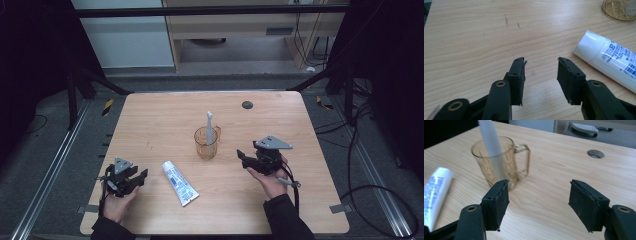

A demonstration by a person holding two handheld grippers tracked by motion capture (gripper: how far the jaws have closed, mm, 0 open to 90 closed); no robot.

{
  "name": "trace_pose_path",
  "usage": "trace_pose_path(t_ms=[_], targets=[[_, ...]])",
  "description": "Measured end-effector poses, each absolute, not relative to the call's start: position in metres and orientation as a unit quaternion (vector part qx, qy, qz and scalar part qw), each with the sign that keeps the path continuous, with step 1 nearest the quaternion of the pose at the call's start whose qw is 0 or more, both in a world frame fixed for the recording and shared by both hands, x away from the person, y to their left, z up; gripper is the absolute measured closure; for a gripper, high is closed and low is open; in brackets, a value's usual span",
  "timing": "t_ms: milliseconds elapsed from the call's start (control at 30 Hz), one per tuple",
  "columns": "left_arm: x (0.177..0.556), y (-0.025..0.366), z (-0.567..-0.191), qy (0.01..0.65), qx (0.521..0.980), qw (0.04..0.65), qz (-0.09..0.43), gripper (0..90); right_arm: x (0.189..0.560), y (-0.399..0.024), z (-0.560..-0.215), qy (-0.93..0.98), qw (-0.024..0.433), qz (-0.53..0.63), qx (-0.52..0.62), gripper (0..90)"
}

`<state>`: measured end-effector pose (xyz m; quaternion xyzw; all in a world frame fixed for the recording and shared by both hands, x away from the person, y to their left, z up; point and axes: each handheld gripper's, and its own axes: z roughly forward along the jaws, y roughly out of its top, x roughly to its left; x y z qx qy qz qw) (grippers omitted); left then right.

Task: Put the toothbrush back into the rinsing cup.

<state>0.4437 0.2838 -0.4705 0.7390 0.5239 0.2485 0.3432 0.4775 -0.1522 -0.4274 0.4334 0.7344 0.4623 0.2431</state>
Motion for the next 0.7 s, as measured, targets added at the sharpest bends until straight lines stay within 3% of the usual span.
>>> trace_pose_path(t_ms=[700], targets=[[0.438,0.251,-0.474,0.493,0.779,0.331,0.2,84.2,0.452,-0.218,-0.45,0.744,0.255,0.411,0.46,35.8]])
